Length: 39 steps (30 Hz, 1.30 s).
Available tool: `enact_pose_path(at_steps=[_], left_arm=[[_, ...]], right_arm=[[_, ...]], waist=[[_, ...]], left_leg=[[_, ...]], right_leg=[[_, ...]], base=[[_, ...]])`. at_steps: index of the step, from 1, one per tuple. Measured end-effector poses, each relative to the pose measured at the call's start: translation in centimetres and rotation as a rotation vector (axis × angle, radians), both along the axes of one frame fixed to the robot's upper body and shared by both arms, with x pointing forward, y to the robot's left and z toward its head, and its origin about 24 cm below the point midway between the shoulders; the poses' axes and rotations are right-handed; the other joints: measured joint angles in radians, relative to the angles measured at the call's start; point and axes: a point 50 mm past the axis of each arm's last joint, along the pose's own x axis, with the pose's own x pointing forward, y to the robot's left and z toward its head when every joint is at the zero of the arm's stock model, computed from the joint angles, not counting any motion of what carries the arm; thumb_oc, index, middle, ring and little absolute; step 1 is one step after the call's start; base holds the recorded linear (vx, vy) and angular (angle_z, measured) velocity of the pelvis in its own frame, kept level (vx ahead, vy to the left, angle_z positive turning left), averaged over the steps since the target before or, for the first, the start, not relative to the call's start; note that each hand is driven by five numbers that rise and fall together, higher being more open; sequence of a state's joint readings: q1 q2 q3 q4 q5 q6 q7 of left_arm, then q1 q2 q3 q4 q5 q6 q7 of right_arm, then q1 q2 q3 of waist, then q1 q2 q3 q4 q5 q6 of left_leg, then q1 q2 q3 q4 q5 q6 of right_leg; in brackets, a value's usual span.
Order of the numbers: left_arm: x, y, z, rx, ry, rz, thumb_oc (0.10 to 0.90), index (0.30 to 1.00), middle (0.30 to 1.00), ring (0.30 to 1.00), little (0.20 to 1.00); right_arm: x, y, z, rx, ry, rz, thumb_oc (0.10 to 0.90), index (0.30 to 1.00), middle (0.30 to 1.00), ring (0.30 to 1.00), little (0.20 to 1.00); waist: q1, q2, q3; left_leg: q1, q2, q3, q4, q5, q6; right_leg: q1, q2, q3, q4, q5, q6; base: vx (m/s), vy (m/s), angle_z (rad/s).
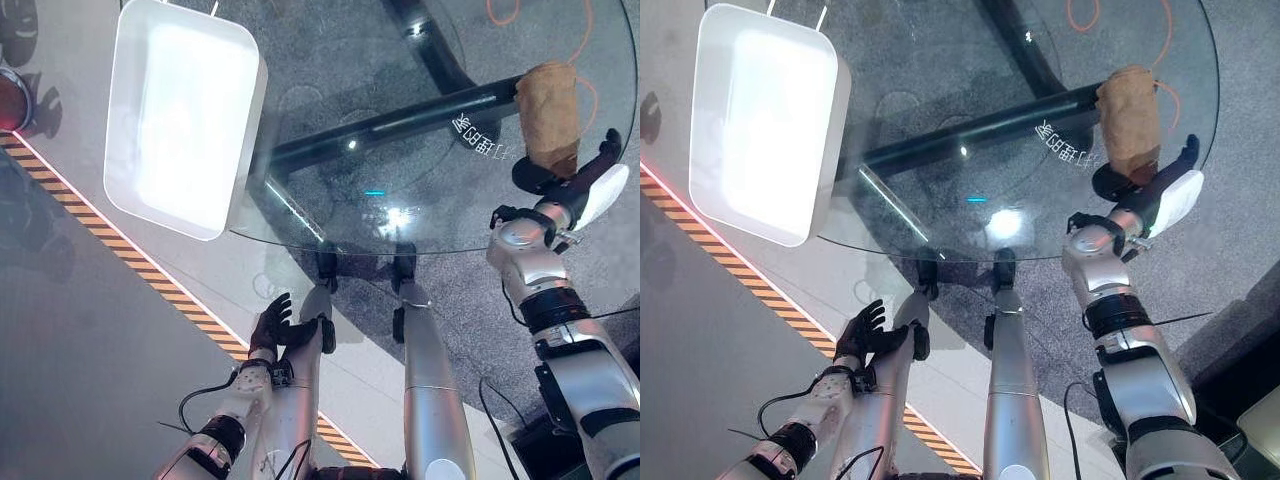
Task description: Wipe the table with a cloth and put it in the basket.
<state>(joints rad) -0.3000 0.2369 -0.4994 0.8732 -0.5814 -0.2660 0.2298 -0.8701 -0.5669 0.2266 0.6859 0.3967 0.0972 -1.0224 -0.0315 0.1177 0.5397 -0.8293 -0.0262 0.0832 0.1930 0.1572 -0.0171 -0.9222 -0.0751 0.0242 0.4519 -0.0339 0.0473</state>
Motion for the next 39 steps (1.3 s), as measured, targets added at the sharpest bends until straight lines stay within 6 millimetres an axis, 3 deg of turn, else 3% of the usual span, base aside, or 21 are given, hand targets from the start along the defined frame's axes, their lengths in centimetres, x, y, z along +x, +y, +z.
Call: enact_pose_path(at_steps=[15, 27, 30, 31, 32, 35, 39], left_arm=[[0.4, 0.3, 0.5, -0.022, -0.02, 0.016, 0.8, 0.9, 0.9, 0.9, 0.9], [0.6, 0.4, 0.7, -0.031, -0.032, 0.019, 0.8, 0.9, 0.9, 0.9, 0.9], [0.6, 0.4, 0.8, -0.038, -0.039, 0.026, 0.8, 0.9, 0.9, 0.9, 0.9], [0.6, 0.5, 0.8, -0.04, -0.044, 0.028, 0.8, 0.9, 0.9, 0.9, 0.9], [0.6, 0.5, 0.9, -0.044, -0.049, 0.03, 0.8, 0.9, 0.9, 0.9, 0.9], [0.8, 0.5, 1.0, -0.057, -0.057, 0.024, 0.8, 0.9, 0.9, 0.9, 0.9], [0.8, 0.8, 1.0, -0.053, -0.065, 0.03, 0.8, 0.9, 0.9, 0.9, 0.9]], right_arm=[[0.1, -0.7, 1.3, -0.023, -0.015, -0.002, 0.8, 0.9, 0.9, 0.9, 0.9], [0.2, -2.2, 2.7, -0.065, 0.009, 0.107, 0.8, 0.9, 0.9, 0.9, 0.9], [0.3, -2.4, 2.8, -0.074, 0.021, 0.125, 0.616, 0.742, 0.742, 0.742, 0.716], [0.3, -2.5, 2.9, -0.077, 0.024, 0.122, 0.276, 0.451, 0.451, 0.451, 0.376], [0.4, -2.7, 3.2, -0.085, 0.026, 0.109, 0.1, 0.3, 0.3, 0.3, 0.2], [0.3, -4.3, 4.2, -0.093, 0.048, 0.072, 0.1, 0.3, 0.3, 0.3, 0.2], [0.4, -4.9, 4.8, -0.097, 0.07, 0.057, 0.1, 0.3, 0.3, 0.3, 0.2]], waist=[[-0.002, -0.002, -0.001], [-0.002, -0.003, -0.001], [-0.002, -0.004, -0.003], [-0.002, -0.006, -0.006], [-0.001, -0.007, -0.007], [0.003, -0.007, -0.007], [0.008, -0.007, -0.008]], left_leg=[[-0.049, -0.002, -0.014, 0.02, -0.001, 0.001], [-0.067, 0.003, -0.014, 0.031, -0.001, 0.001], [-0.073, 0.004, -0.017, 0.036, -0.001, 0.001], [-0.079, 0.005, -0.019, 0.036, -0.001, 0.0], [-0.085, 0.004, -0.022, 0.036, -0.001, 0.0], [-0.095, 0.003, -0.027, 0.037, 0.0, -0.001], [-0.099, 0.002, -0.037, 0.047, 0.0, -0.001]], right_leg=[[-0.042, -0.006, -0.015, 0.016, 0.003, -0.005], [-0.06, -0.005, -0.014, 0.015, 0.004, -0.007], [-0.063, -0.002, -0.015, 0.015, 0.004, -0.007], [-0.068, -0.001, -0.015, 0.015, 0.004, -0.007], [-0.073, 0.0, -0.015, 0.015, 0.004, -0.007], [-0.083, -0.001, -0.015, 0.015, 0.005, -0.008], [-0.083, 0.003, -0.016, 0.017, 0.006, -0.01]], base=[[0.01, -0.007, 0.01], [0.0, 0.001, -0.01], [0.0, 0.0, 0.0], [0.0, 0.0, 0.0], [0.0, 0.0, 0.0], [0.0, 0.0, 0.0], [0.0, 0.0, 0.0]])
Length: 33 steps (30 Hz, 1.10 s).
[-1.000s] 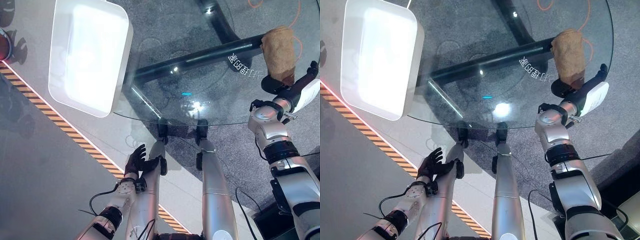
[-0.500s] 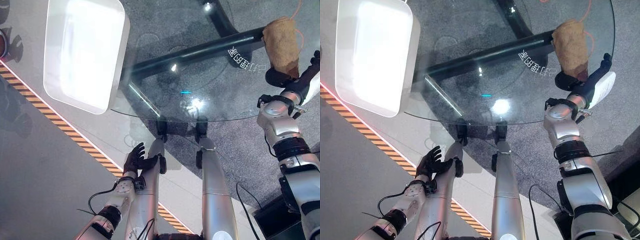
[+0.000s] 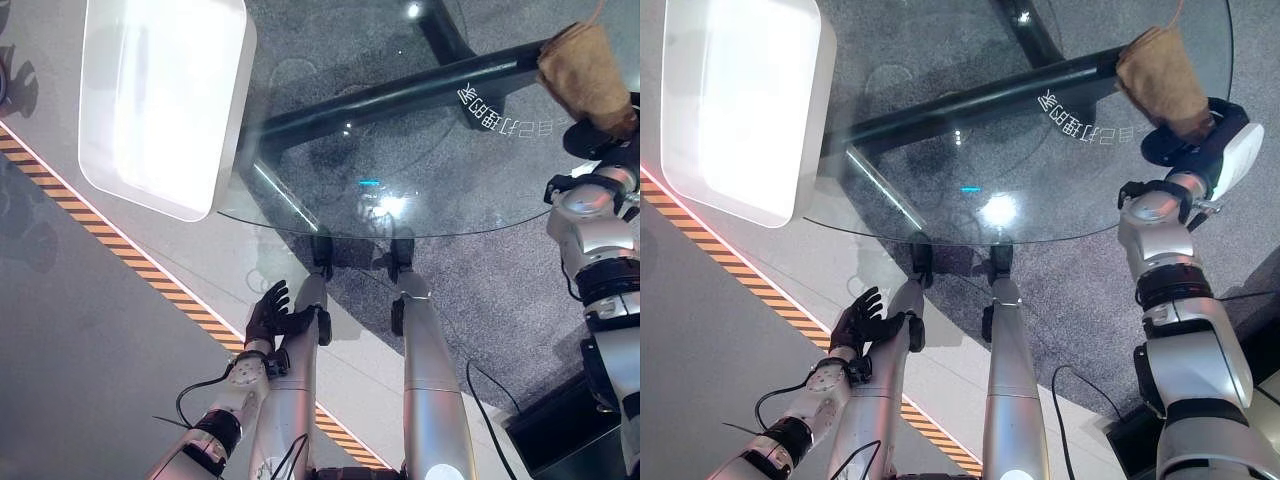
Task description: Wipe the table with a cloth and put it in the basket.
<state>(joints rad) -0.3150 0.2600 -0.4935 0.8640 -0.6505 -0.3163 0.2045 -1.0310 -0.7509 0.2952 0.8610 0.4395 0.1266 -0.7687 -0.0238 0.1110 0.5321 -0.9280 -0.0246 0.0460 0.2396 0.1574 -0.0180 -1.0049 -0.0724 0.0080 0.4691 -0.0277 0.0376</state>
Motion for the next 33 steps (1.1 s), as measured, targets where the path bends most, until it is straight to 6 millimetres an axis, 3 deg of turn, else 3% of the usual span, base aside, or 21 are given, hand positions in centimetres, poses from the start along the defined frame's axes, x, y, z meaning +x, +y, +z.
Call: enact_pose_path(at_steps=[5, 20, 24, 27, 33], left_arm=[[0.2, 0.2, 0.1, 0.003, -0.013, 0.005, 0.8, 0.9, 0.9, 0.9, 0.9], [0.1, 0.2, 0.0, -0.006, -0.022, -0.012, 0.8, 0.9, 0.9, 0.9, 0.9], [0.1, 0.4, -0.1, -0.008, -0.021, 0.005, 0.8, 0.9, 0.9, 0.9, 0.9], [0.1, 0.6, -0.2, -0.018, -0.017, 0.023, 0.8, 0.9, 0.9, 0.9, 0.9], [0.2, 0.3, 0.0, -0.036, -0.028, 0.034, 0.8, 0.9, 0.9, 0.9, 0.9]], right_arm=[[-0.6, -2.1, 1.0, -0.006, 0.033, -0.033, 0.1, 0.3, 0.3, 0.3, 0.2], [-0.2, -2.0, 0.9, -0.024, 0.072, -0.002, 0.1, 0.3, 0.3, 0.3, 0.2], [-0.2, -1.1, 0.9, -0.094, 0.076, 0.039, 0.1, 0.3, 0.3, 0.3, 0.2], [-0.3, 1.4, 0.8, -0.184, 0.06, 0.149, 0.1, 0.3, 0.3, 0.3, 0.2], [-0.4, 10.2, -0.2, -0.374, 0.019, 0.414, 0.1, 0.3, 0.3, 0.3, 0.2]], waist=[[0.022, 0.001, -0.001], [0.021, 0.001, -0.008], [0.018, 0.0, -0.008], [0.015, 0.0, -0.008], [0.02, -0.001, -0.008]], left_leg=[[-0.004, -0.002, -0.004, 0.004, 0.0, 0.0], [-0.007, 0.004, -0.012, 0.022, -0.003, -0.004], [-0.007, 0.005, -0.013, 0.024, -0.003, -0.004], [-0.007, 0.008, -0.013, 0.024, -0.004, -0.006], [-0.008, 0.007, -0.024, 0.023, -0.007, -0.008]], right_leg=[[-0.007, 0.001, -0.002, 0.009, 0.004, -0.006], [-0.007, 0.006, -0.005, 0.022, 0.005, -0.007], [-0.005, 0.008, -0.005, 0.022, 0.005, -0.007], [-0.005, 0.015, -0.004, 0.019, 0.005, -0.007], [0.0, 0.019, -0.005, 0.016, 0.002, -0.008]], base=[[0.0, 0.0, 0.01], [0.0, 0.007, 0.0], [0.0, 0.0, 0.0], [0.0, 0.01, -0.01], [0.0, 0.039, 0.04]])
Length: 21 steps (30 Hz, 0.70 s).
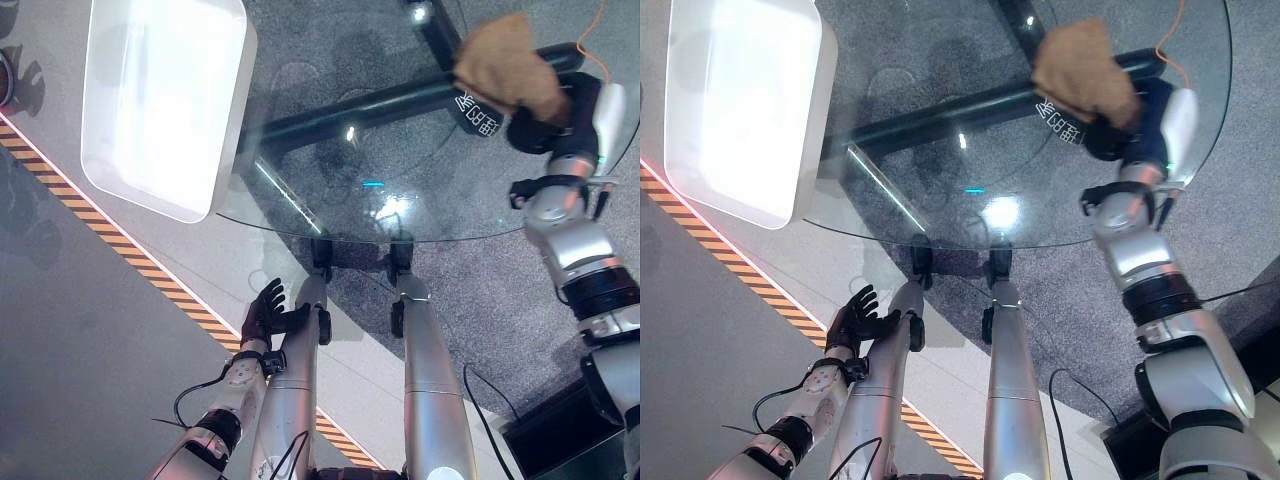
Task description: Wipe the table with a cloth and put it in the basket.
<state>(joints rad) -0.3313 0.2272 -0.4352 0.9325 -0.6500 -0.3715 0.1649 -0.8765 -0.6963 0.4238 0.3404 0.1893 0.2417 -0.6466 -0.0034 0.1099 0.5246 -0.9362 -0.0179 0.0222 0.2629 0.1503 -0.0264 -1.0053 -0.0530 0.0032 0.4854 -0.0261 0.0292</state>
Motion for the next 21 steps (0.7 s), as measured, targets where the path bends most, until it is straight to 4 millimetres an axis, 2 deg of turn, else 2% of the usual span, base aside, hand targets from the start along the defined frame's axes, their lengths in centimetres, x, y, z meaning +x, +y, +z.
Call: enact_pose_path(at_steps=[4, 6, 12, 16, 21], left_arm=[[0.3, 0.0, 0.2, -0.015, -0.01, 0.017, 0.8, 0.9, 0.9, 0.9, 0.9], [0.6, 0.0, 0.4, -0.011, -0.015, 0.014, 0.8, 0.9, 0.9, 0.9, 0.9], [0.6, 0.4, 0.5, 0.0, -0.016, 0.019, 0.8, 0.9, 0.9, 0.9, 0.9], [0.6, 0.7, 0.5, 0.008, -0.008, 0.019, 0.8, 0.9, 0.9, 0.9, 0.9], [0.7, 0.6, 0.6, 0.008, -0.007, 0.013, 0.8, 0.9, 0.9, 0.9, 0.9]], right_arm=[[-0.3, 3.6, -0.7, -0.054, 0.014, 0.109, 0.1, 0.3, 0.3, 0.3, 0.2], [-0.3, 4.5, -0.9, -0.048, 0.016, 0.129, 0.1, 0.3, 0.3, 0.3, 0.2], [0.0, 4.6, -1.3, -0.037, 0.051, 0.107, 0.1, 0.3, 0.3, 0.3, 0.2], [0.3, 4.4, -1.2, -0.036, 0.068, 0.078, 0.1, 0.3, 0.3, 0.3, 0.2], [1.0, 3.6, -1.1, -0.024, 0.096, 0.034, 0.1, 0.3, 0.3, 0.3, 0.2]], waist=[[0.003, -0.017, 0.009], [0.004, -0.027, 0.014], [0.004, -0.049, 0.015], [0.004, -0.049, 0.015], [0.024, -0.049, 0.015]], left_leg=[[0.003, -0.007, -0.007, 0.0, 0.0, 0.0], [0.003, -0.016, -0.009, 0.001, -0.001, 0.002], [0.009, -0.026, -0.011, 0.012, -0.008, 0.012], [0.009, -0.029, -0.016, 0.017, -0.008, 0.012], [0.009, -0.03, -0.027, 0.016, -0.007, 0.013]], right_leg=[[0.009, -0.006, -0.003, 0.003, 0.001, 0.004], [0.013, -0.013, -0.004, 0.005, 0.001, 0.004], [0.031, -0.024, -0.004, 0.0, 0.0, 0.01], [0.038, -0.028, -0.02, 0.0, -0.001, 0.011], [0.039, -0.029, -0.025, 0.0, -0.005, 0.009]], base=[[0.0, 0.032, 0.07], [0.01, 0.048, 0.08], [0.0, 0.036, 0.03], [0.0, 0.041, 0.05], [0.0, 0.019, 0.02]])
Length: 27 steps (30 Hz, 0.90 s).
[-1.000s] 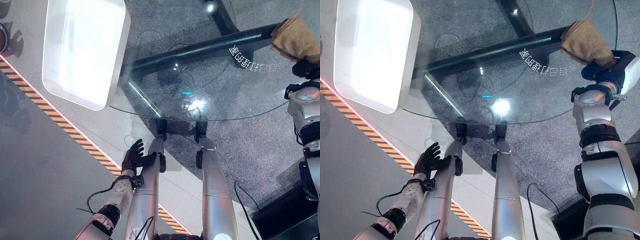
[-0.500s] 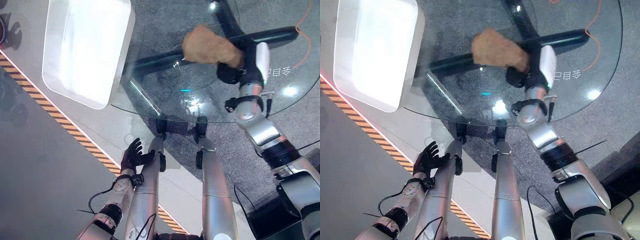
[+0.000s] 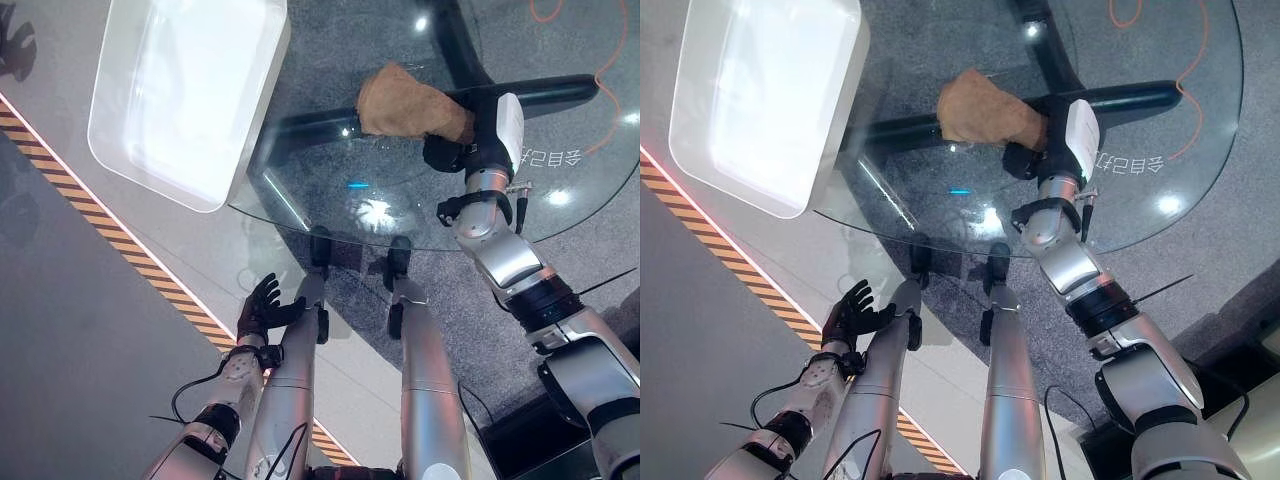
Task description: Wipe the table with a cloth and put it in the basket.
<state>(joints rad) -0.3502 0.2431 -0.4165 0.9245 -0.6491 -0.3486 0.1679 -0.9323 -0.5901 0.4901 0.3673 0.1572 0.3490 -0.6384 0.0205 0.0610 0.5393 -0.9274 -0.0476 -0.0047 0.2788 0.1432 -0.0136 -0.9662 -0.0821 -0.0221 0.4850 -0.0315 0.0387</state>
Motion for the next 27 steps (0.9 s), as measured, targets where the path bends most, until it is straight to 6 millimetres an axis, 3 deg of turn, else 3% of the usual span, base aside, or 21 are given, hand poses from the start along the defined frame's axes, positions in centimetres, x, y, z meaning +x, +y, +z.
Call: enact_pose_path(at_steps=[7, 12, 20, 27], left_arm=[[0.0, 0.1, 0.0, 0.003, 0.007, -0.001, 0.8, 0.9, 0.9, 0.9, 0.9], [0.0, -0.3, 0.2, -0.003, 0.0, -0.017, 0.8, 0.9, 0.9, 0.9, 0.9], [0.2, -0.7, 0.5, 0.002, -0.007, -0.044, 0.8, 0.9, 0.9, 0.9, 0.9], [-0.1, -0.1, 0.4, 0.028, 0.006, -0.056, 0.8, 0.9, 0.9, 0.9, 0.9]], right_arm=[[0.2, 0.2, 0.8, -0.096, 0.024, 0.062, 0.1, 0.3, 0.3, 0.3, 0.2], [-0.3, 1.9, 1.6, -0.298, 0.089, 0.233, 0.1, 0.3, 0.3, 0.3, 0.2], [-1.6, 6.4, -1.2, -0.487, 0.273, 0.541, 0.1, 0.3, 0.3, 0.3, 0.2], [-2.5, 7.5, -2.6, -0.542, 0.368, 0.662, 0.1, 0.3, 0.3, 0.3, 0.2]], waist=[[-0.001, 0.0, 0.0], [0.003, 0.0, 0.0], [0.036, 0.0, 0.0], [0.032, 0.0, 0.0]], left_leg=[[-0.001, 0.0, -0.003, -0.005, 0.0, 0.0], [-0.001, 0.002, -0.009, -0.016, 0.003, -0.004], [-0.001, 0.003, -0.03, -0.022, 0.005, -0.006], [-0.003, -0.004, -0.033, -0.023, 0.002, -0.011]], right_leg=[[0.0, 0.0, -0.002, -0.001, -0.003, 0.004], [-0.001, 0.001, -0.016, -0.003, -0.004, -0.001], [0.0, 0.001, -0.032, 0.001, -0.016, -0.011], [0.0, -0.007, -0.035, 0.004, -0.021, -0.005]], base=[[0.0, 0.0, 0.0], [0.0, -0.003, 0.03], [0.0, -0.007, 0.06], [0.0, -0.006, 0.02]])
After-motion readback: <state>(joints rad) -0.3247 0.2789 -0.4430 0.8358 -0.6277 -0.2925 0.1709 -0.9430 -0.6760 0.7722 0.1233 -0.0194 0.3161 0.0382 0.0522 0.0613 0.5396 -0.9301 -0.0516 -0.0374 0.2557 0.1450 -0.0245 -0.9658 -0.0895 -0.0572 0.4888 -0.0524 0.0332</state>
